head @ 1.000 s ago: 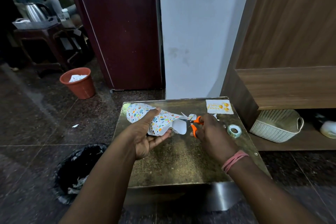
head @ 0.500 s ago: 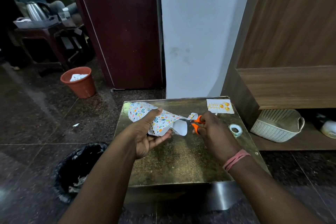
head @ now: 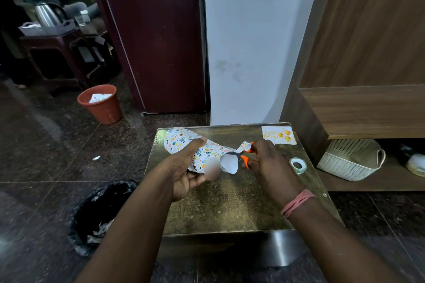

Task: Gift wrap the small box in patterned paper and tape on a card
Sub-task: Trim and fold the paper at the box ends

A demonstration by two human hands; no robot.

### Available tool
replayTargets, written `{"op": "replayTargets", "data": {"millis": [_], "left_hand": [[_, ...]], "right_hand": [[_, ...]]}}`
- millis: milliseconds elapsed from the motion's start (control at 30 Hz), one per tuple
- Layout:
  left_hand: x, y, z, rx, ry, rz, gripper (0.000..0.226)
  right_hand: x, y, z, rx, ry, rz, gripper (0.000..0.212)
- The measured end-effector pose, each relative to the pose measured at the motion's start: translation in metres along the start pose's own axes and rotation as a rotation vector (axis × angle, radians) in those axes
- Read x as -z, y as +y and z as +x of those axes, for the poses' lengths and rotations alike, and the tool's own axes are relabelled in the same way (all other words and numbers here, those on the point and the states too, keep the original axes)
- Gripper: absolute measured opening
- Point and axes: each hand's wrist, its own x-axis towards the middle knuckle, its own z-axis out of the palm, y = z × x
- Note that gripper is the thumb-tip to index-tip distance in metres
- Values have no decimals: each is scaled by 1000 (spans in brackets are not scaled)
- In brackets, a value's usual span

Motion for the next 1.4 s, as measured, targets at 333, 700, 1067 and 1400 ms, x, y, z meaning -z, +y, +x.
{"op": "replayTargets", "data": {"millis": [333, 700, 1067, 1400], "left_hand": [[-3, -1, -5, 14, -5, -20, 59], [-6, -2, -4, -29, -8, 5, 53], [-7, -2, -3, -33, -16, 8, 53], [-7, -4, -2, -46, -2, 7, 51]], "right_hand": [[3, 0, -1, 12, 75, -2, 15], [0, -6, -2, 27, 62, 41, 17], [0, -7, -4, 28, 90, 12, 17], [0, -12, -5, 63, 104, -67, 14]]}}
